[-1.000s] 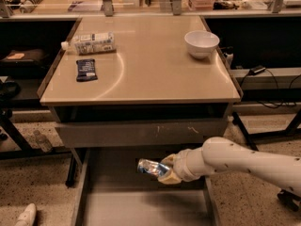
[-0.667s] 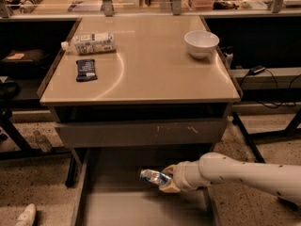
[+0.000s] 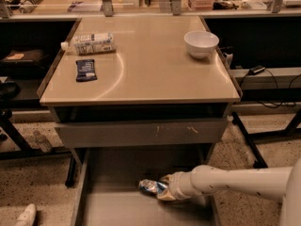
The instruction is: Place redbull can into middle drawer
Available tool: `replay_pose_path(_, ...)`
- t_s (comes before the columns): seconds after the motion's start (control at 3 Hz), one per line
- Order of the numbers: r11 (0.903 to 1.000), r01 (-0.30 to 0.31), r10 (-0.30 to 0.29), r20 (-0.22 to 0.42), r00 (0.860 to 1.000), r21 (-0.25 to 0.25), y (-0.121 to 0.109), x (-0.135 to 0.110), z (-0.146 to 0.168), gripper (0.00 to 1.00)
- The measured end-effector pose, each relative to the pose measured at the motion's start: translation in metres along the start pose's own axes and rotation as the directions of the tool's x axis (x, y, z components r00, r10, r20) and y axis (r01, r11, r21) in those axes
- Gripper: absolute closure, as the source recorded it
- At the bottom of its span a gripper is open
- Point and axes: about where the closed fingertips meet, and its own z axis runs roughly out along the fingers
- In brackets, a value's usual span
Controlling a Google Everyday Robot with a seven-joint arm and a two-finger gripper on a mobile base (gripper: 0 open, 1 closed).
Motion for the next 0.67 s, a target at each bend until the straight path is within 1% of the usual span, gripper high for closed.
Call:
replay_pose_path(0.33,1.0000,-0.003,0.003,0.001,1.000,-0.006,0.0027,0.0012,0.0034,0.81)
replay_pose_path(0.67,1.0000,-0.003,0.003,0.001,1.000,-0.006,0.0027,0.0012,0.0034,0.58)
